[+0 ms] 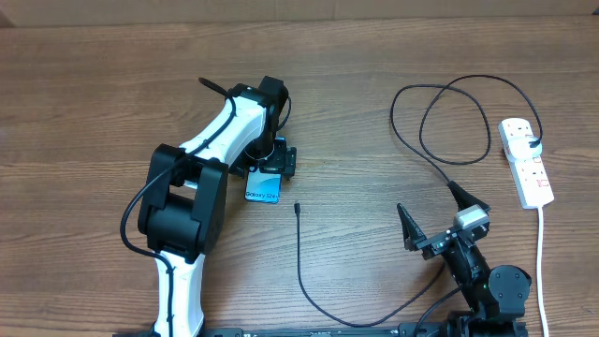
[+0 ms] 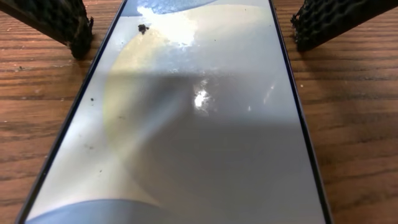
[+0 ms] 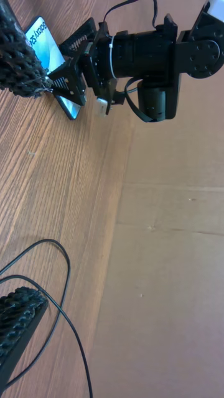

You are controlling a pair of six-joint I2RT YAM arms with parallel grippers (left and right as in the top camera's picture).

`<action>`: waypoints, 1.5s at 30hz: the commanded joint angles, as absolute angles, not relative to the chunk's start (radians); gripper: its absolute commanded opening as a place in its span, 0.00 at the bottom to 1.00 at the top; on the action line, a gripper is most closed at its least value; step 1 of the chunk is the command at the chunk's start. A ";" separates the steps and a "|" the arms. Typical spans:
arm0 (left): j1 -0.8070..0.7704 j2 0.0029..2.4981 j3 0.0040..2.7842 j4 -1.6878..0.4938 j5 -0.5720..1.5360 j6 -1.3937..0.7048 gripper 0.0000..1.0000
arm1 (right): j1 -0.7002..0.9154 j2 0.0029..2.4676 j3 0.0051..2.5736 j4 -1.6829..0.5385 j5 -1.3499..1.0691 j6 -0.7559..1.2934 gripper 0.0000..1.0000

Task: Plug charger to phone and switch on socket
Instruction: 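Hold the phone raised in the left gripper above the table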

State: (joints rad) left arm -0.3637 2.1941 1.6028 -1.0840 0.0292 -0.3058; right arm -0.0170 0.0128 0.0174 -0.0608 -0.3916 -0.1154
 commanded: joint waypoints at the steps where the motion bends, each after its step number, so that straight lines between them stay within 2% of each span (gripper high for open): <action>1: -0.365 2.284 1.550 -1.015 -0.080 -0.310 1.00 | -0.012 0.004 0.008 -0.055 -0.383 -0.111 1.00; 6: -0.365 2.284 1.550 -0.989 -0.077 -0.254 0.93 | -0.012 0.004 0.008 -0.055 -0.383 -0.112 1.00; 11: -0.365 2.284 1.549 -0.994 -0.077 -0.247 0.91 | -0.012 0.004 0.008 -0.055 -0.383 -0.111 1.00; 20: -0.365 2.284 1.546 -0.992 -0.070 -0.247 1.00 | -0.012 0.004 0.008 -0.055 -0.383 -0.112 1.00; 27: -0.365 2.284 1.546 -0.993 -0.032 -0.247 1.00 | -0.012 0.004 0.008 -0.055 -0.383 -0.111 1.00; 30: -0.365 2.284 1.546 -0.993 -0.033 -0.247 0.89 | -0.012 0.004 0.008 -0.055 -0.383 -0.111 1.00; 33: -0.365 2.284 1.546 -0.993 -0.033 -0.247 0.87 | -0.012 0.004 0.008 -0.055 -0.383 -0.111 1.00; 45: -0.365 2.284 1.546 -0.994 -0.033 -0.246 0.97 | -0.012 0.004 0.008 -0.055 -0.383 -0.111 1.00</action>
State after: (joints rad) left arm -0.3706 2.1880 1.5986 -1.0172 0.0078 -0.2428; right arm -0.0170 0.0128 0.0174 -0.0605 -0.3920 -0.1158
